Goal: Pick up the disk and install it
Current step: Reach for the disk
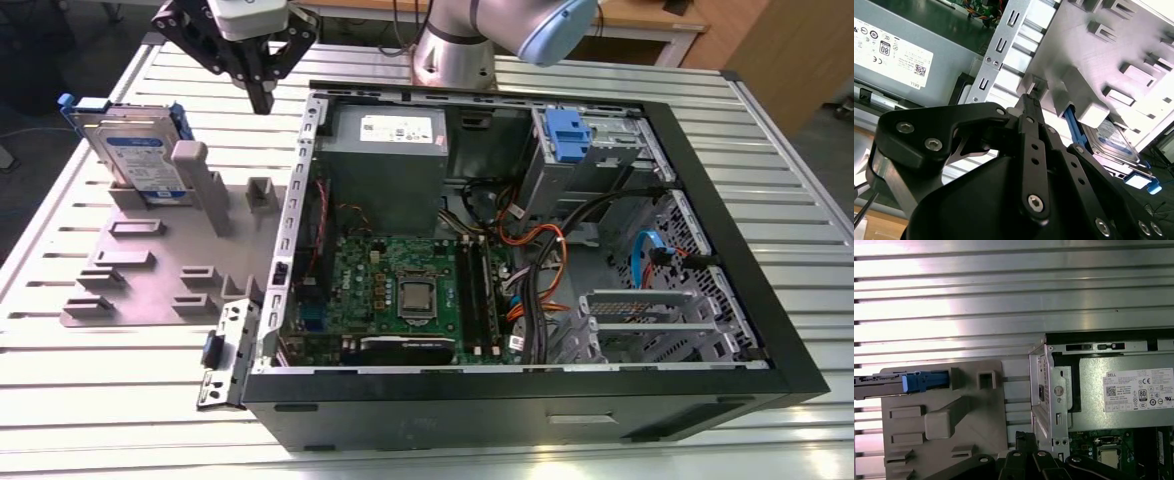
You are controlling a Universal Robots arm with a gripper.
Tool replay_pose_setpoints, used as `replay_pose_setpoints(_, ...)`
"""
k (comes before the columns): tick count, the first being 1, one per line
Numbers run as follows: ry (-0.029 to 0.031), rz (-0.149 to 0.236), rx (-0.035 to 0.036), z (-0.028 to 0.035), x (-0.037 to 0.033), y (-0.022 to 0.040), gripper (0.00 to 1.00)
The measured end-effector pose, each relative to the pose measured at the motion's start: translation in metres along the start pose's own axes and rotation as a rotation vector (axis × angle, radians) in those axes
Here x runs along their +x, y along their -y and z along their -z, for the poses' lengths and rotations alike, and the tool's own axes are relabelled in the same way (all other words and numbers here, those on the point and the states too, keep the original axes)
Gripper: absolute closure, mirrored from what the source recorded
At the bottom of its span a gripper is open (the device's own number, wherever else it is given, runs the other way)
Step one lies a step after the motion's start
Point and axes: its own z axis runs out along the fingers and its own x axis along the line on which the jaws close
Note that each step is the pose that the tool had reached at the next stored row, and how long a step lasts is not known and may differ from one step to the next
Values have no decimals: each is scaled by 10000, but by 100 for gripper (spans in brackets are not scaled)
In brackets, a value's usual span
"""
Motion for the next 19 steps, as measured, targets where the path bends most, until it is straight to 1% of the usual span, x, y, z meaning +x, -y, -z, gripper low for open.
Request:
replay_pose_setpoints(2, 1, -1, 0, 0, 4, 0, 89)
replay_pose_setpoints(3, 1, -1, 0, 0, 21, 1, 89)
replay_pose_setpoints(19, 0, -1, 0, 1, 36, -5, 89)
